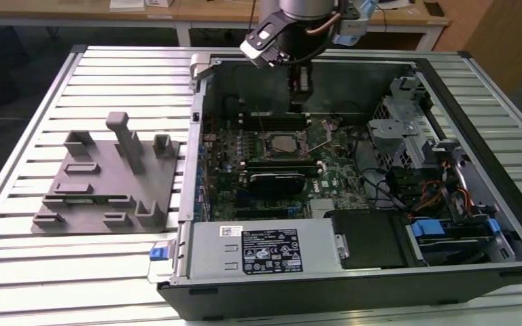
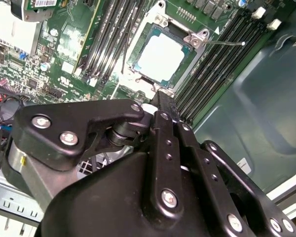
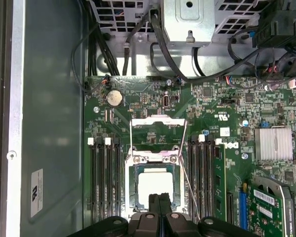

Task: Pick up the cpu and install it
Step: 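Close the cpu cover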

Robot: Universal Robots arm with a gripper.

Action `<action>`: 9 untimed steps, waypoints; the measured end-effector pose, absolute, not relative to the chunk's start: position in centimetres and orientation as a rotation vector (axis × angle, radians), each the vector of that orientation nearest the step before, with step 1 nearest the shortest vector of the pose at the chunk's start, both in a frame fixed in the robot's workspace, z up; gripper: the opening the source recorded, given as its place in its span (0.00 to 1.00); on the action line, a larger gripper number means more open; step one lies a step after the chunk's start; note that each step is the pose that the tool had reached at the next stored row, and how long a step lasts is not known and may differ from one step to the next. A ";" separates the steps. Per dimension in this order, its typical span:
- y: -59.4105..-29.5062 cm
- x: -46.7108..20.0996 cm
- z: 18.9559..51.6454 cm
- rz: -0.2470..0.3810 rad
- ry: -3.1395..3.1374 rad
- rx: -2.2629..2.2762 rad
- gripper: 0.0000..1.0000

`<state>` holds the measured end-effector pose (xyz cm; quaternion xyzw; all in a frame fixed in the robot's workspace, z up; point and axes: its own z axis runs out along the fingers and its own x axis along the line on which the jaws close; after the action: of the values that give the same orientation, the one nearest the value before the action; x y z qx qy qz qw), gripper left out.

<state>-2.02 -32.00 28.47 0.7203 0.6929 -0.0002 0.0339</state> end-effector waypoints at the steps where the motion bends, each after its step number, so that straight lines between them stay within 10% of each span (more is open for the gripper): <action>1: -32.0 -1.9 28.5 -0.001 2.131 2.215 0.11; 9: -31.9 -1.0 28.5 -0.001 2.131 2.215 0.11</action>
<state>-0.96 -31.94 28.48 0.7203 0.6929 -0.0002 0.0339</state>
